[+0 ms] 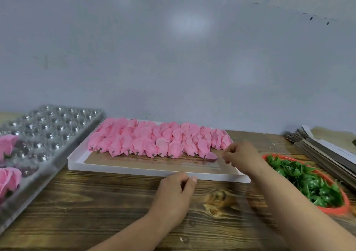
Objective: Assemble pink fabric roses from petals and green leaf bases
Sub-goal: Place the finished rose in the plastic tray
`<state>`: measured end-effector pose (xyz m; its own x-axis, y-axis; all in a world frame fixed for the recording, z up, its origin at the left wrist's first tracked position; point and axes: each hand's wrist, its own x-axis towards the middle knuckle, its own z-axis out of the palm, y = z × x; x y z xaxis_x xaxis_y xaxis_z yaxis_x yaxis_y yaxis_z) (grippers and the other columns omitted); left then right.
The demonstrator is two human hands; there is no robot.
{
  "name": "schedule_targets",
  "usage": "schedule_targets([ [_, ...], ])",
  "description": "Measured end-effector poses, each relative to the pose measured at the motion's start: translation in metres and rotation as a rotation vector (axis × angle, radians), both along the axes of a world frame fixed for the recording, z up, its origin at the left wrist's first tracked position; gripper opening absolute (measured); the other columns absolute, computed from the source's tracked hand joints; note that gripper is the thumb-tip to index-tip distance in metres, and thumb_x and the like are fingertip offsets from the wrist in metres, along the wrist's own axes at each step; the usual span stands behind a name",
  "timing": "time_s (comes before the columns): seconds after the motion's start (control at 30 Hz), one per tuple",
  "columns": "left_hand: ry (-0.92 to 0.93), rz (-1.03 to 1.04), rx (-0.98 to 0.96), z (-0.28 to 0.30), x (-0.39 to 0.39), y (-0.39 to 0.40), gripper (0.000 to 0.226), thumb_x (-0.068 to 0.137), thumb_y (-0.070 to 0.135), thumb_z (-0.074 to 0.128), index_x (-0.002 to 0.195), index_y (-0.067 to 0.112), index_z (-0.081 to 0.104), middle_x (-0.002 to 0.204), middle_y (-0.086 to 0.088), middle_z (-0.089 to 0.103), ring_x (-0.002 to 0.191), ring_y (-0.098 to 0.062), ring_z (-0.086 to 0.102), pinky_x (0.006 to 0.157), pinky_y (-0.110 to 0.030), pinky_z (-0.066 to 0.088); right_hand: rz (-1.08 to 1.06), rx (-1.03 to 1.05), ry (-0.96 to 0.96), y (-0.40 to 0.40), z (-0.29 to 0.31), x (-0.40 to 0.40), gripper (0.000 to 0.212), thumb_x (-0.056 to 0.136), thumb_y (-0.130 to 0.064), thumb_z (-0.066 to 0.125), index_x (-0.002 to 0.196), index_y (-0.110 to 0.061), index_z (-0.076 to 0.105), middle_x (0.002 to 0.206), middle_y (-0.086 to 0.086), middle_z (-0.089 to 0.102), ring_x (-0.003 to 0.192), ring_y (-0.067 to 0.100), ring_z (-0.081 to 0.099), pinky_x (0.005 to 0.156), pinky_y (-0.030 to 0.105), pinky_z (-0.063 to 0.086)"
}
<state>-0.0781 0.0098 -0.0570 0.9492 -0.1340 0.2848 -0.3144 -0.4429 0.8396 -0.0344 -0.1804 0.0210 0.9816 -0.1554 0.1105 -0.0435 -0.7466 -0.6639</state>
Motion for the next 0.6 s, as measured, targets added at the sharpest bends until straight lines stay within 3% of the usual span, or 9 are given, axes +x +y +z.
schedule_targets([
  [0.13,-0.009,-0.002,-0.008,0.000,0.000,0.000,0.037,0.096,0.036,0.052,0.061,0.022,0.048,0.056,0.009,0.045,0.054,0.002,0.043,0.056,-0.014,0.036,0.138,-0.288,0.305,0.015,-0.010,0.027,0.020,0.082,-0.012,0.063,0.062,-0.008,0.059,0.061,0.002,0.056,0.057,0.013,0.048,0.053,0.022,0.036],
  [0.23,-0.011,0.004,-0.018,-0.001,0.001,0.000,0.036,0.095,0.034,0.053,0.062,0.021,0.049,0.055,0.008,0.045,0.053,0.001,0.042,0.055,-0.015,0.035,0.063,-0.453,0.358,0.028,-0.023,0.049,0.021,0.077,-0.018,0.064,0.066,-0.014,0.047,0.068,0.003,0.054,0.067,0.020,0.052,0.058,0.023,0.039],
  [0.33,-0.014,0.004,-0.018,-0.001,0.002,0.001,0.035,0.095,0.035,0.053,0.063,0.021,0.051,0.056,0.008,0.046,0.054,0.001,0.043,0.057,-0.015,0.036,-0.018,-0.463,0.383,0.034,-0.028,0.066,0.028,0.074,-0.025,0.070,0.069,-0.015,0.044,0.073,0.002,0.054,0.078,0.022,0.056,0.070,0.028,0.047],
  [0.43,-0.015,-0.002,-0.021,-0.001,0.003,0.001,0.036,0.095,0.036,0.053,0.062,0.021,0.050,0.055,0.009,0.046,0.054,0.001,0.043,0.057,-0.015,0.036,-0.125,-0.389,0.350,0.035,-0.035,0.075,0.018,0.075,-0.023,0.069,0.071,-0.016,0.053,0.068,-0.001,0.055,0.076,0.020,0.058,0.070,0.027,0.047],
  [0.5,-0.015,-0.006,-0.024,-0.001,0.003,0.001,0.037,0.095,0.036,0.054,0.061,0.022,0.049,0.053,0.009,0.046,0.054,0.001,0.043,0.056,-0.014,0.037,-0.182,-0.358,0.289,0.033,-0.043,0.082,0.014,0.081,-0.021,0.062,0.093,-0.014,0.060,0.076,-0.002,0.056,0.086,0.022,0.058,0.073,0.028,0.045],
  [0.6,-0.005,-0.013,-0.035,-0.001,0.004,0.001,0.036,0.095,0.037,0.054,0.062,0.022,0.051,0.053,0.009,0.046,0.054,0.001,0.044,0.055,-0.014,0.037,-0.154,-0.511,0.260,0.033,-0.046,0.087,0.042,0.090,-0.020,0.048,0.131,-0.015,0.046,0.120,0.007,0.056,0.113,0.027,0.052,0.086,0.036,0.043],
])
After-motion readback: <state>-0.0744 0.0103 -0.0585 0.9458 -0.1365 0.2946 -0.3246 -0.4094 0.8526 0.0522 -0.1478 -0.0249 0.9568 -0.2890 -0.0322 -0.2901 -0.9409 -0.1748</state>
